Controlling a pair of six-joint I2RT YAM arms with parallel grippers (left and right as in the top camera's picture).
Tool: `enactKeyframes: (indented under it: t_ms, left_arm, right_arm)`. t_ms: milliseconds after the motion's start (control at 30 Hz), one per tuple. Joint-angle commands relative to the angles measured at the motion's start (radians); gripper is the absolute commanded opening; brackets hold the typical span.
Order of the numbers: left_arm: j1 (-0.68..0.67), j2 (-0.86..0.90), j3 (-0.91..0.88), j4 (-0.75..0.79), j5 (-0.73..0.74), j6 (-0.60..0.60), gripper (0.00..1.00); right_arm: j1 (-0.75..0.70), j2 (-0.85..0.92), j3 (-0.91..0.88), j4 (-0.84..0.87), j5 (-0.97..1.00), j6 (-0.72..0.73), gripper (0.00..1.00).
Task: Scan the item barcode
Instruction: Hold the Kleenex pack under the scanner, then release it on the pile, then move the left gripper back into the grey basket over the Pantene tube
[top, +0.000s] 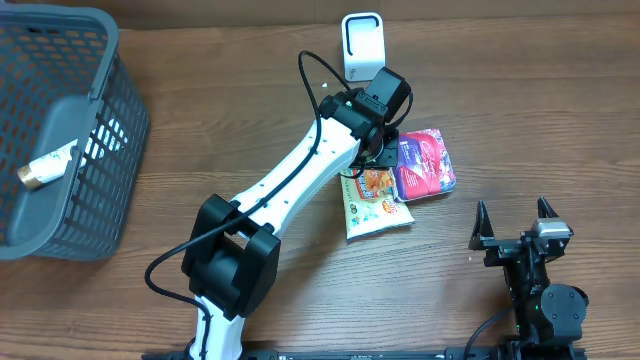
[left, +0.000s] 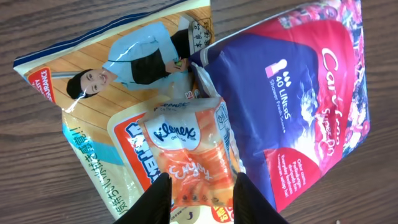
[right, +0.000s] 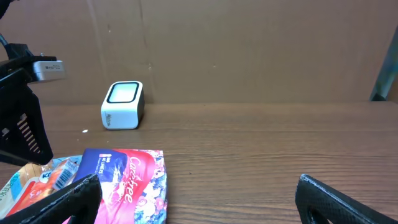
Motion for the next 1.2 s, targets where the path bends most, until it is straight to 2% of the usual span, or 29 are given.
enactKeyframes:
  t_ms: [0, 333, 433, 500, 633, 833, 867, 900, 1033, 1167]
  left_arm:
    - [0.008, -0.014, 0.023, -0.030, 0.014, 0.084, 0.25]
    - [0.122, -0.053, 0.386, -0.285, -0.039, 0.124, 0.30]
    - [0.177, -0.064, 0.518, -0.363, -0.039, 0.172, 0.36]
    - [0.219, -0.071, 0.595, -0.409, -0.045, 0.207, 0.44]
    - [0.325, -0.085, 0.726, -0.495, -0.085, 0.212, 0.48]
    - [0.550, -0.116, 0.857, -0.612, -0.083, 0.208, 0.49]
    - [0.585, -0.125, 0.865, -0.619, -0.083, 0.208, 0.50]
    - [0.664, -0.149, 0.872, -0.621, -0.084, 0.208, 0.56]
    - [0.830, -0.185, 0.874, -0.611, -0.083, 0.207, 0.83]
    - [1.005, -0.182, 0.874, -0.607, -0.082, 0.150, 0.86]
  right_arm:
    - [-0.002, -0.010, -0.010, 0.006, 0.010, -0.004, 1.00]
    - [-0.002, -0.010, -0.010, 0.006, 0.010, -0.004, 1.00]
    - [-0.002, -0.010, -0.010, 0.006, 0.010, -0.004, 1.00]
    - [-0.002, -0.010, -0.010, 0.006, 0.010, -0.004, 1.00]
    - [-0.002, -0.010, -0.010, 0.006, 0.010, -0.004, 1.00]
    - [-0.002, -0.010, -0.010, 0.006, 0.010, -0.004, 1.00]
    - [-0.002, -0.010, -0.010, 0.006, 0.010, -0.004, 1.00]
    - [-0.002, -0.010, -0.010, 0.006, 0.010, -0.004, 1.00]
    - [-0.002, -0.010, -0.010, 0.006, 0.010, -0.004, 1.00]
    - [-0.002, -0.010, -0.010, 0.006, 0.010, -0.004, 1.00]
